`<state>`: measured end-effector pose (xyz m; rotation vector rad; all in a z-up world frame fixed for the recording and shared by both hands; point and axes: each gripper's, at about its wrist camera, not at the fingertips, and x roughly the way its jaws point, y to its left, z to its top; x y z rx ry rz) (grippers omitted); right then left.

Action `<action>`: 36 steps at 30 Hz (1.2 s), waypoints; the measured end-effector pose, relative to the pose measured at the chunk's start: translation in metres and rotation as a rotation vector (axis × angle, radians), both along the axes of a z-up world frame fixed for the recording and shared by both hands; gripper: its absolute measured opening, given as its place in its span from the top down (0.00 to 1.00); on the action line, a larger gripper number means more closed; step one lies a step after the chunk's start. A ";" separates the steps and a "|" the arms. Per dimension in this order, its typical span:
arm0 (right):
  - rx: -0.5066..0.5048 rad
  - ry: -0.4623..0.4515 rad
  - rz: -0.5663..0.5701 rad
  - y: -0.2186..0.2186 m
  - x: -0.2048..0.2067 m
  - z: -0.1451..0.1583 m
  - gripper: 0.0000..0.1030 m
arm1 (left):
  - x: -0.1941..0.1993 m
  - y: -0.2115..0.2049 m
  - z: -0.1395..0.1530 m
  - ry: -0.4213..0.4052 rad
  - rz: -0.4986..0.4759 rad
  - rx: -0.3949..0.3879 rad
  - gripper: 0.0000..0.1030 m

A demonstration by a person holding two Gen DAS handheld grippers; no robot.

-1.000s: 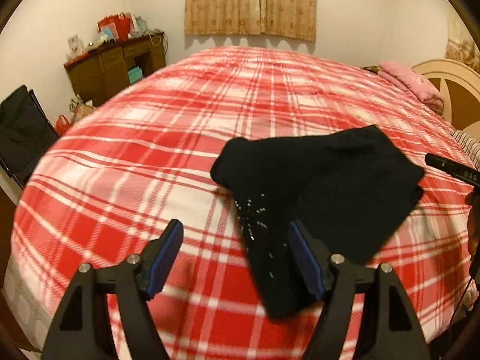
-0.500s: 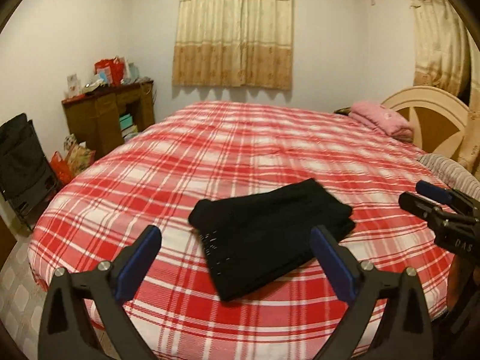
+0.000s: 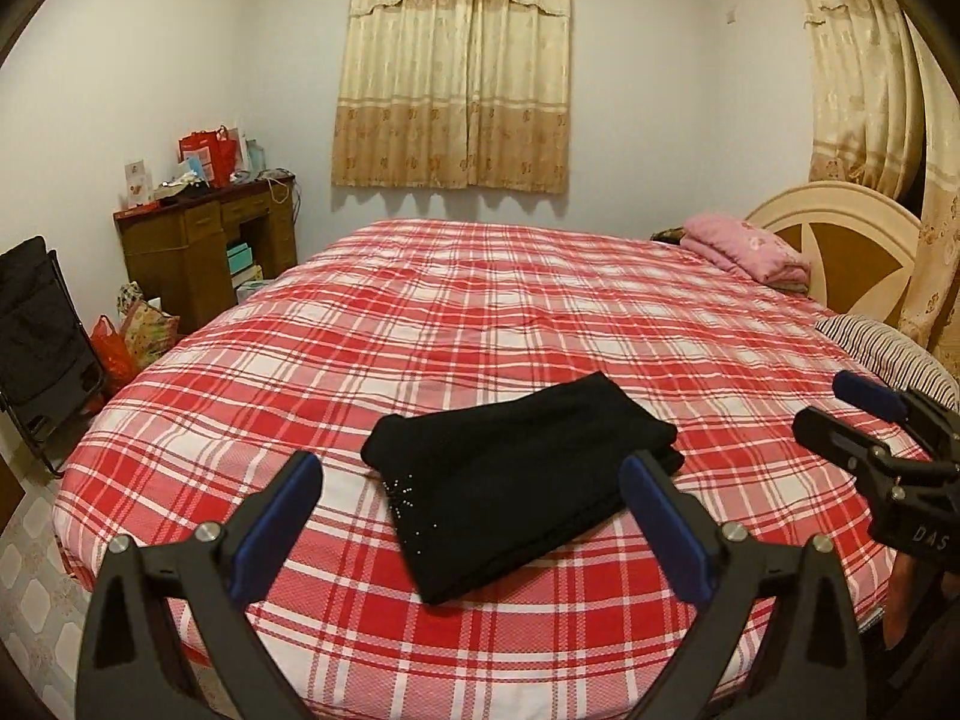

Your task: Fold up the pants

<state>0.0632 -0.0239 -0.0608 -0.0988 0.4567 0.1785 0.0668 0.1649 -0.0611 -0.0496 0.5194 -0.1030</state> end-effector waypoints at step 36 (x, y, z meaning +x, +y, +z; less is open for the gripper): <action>-0.010 -0.024 0.000 -0.002 -0.011 0.007 0.25 | -0.001 -0.012 0.002 0.000 -0.001 0.058 0.00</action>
